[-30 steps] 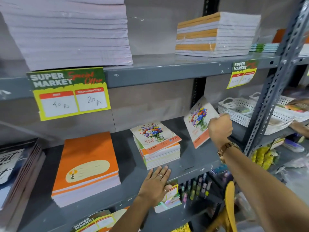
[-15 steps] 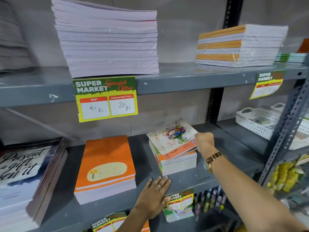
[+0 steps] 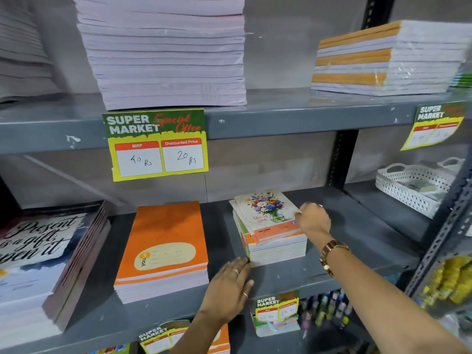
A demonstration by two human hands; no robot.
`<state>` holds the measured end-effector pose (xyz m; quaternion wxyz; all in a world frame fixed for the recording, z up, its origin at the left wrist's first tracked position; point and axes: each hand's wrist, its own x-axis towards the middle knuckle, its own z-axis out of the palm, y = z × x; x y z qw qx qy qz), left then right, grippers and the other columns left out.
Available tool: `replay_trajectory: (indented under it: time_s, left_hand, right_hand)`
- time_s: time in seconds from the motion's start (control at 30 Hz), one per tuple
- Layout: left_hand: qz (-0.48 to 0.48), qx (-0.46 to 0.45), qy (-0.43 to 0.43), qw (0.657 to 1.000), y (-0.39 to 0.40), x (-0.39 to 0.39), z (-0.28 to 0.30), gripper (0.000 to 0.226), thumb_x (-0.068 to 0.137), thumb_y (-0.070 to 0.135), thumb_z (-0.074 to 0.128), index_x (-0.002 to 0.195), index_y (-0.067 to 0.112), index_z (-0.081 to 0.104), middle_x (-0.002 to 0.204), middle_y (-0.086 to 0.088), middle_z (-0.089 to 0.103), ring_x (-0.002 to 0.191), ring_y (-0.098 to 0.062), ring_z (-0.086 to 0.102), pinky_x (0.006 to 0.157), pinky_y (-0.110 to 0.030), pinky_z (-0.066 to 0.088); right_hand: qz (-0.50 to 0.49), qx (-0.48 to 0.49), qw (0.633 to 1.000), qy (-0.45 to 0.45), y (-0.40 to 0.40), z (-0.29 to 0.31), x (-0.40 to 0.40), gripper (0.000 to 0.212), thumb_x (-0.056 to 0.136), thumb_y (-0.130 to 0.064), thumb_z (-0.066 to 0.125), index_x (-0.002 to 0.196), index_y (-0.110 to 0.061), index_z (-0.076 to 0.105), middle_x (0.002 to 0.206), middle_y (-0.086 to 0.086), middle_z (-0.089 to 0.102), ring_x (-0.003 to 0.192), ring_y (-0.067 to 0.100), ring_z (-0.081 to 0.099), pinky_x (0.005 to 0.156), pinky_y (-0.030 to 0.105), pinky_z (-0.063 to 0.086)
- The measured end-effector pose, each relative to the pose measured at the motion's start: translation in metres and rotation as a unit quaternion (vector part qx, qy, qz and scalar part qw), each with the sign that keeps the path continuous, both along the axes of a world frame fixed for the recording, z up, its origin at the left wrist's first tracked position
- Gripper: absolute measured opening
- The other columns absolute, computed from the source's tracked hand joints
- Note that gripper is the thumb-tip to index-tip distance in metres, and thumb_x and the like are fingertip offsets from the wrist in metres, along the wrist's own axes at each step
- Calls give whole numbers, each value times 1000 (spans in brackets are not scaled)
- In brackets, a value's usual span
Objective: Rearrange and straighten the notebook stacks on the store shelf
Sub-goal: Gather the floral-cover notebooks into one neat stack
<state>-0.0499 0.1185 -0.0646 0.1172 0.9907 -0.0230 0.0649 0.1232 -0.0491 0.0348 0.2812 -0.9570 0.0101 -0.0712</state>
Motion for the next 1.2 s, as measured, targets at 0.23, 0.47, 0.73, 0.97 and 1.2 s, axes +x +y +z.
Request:
replay_trajectory:
  time_s: [0.23,0.47,0.73,0.97,1.2]
  left_hand:
    - [90,-130,-71,985,-9,25,16,53,97,45,29,145,25,22,154,5,28,142,-14,26,117,-31,23]
    - [153,-276,-72,946,-25,45,32,63,93,54,29,147,25,14,156,2,26,141,-22,28,113,-43,32]
    - [137,-304,-61,941,-39,54,38,66,92,54,31,147,28,9,159,7,12,141,-21,30,112,-48,34]
    - [113,-326,-53,937,-37,50,40,63,92,51,33,146,30,10,158,7,17,131,-19,45,106,-46,44]
    - [105,-357,-50,927,-28,47,45,44,96,37,40,138,32,26,140,6,48,126,-20,49,102,-41,45]
  right_hand:
    - [-1,193,980,57,-12,-10,16,37,95,-36,46,104,-5,64,106,17,69,97,31,63,75,30,40]
    - [20,334,932,139,-17,-15,26,37,95,-39,46,89,-6,61,66,5,62,65,19,59,70,29,42]
    - [52,375,911,163,-14,-23,21,31,96,-32,48,78,-10,60,68,6,64,60,20,61,62,29,48]
    - [49,405,898,163,-14,-25,15,29,94,-30,51,81,-7,63,69,7,65,62,22,62,65,31,48]
    - [24,433,887,157,-15,-29,5,30,93,-31,53,80,-5,61,68,8,64,58,21,61,55,27,46]
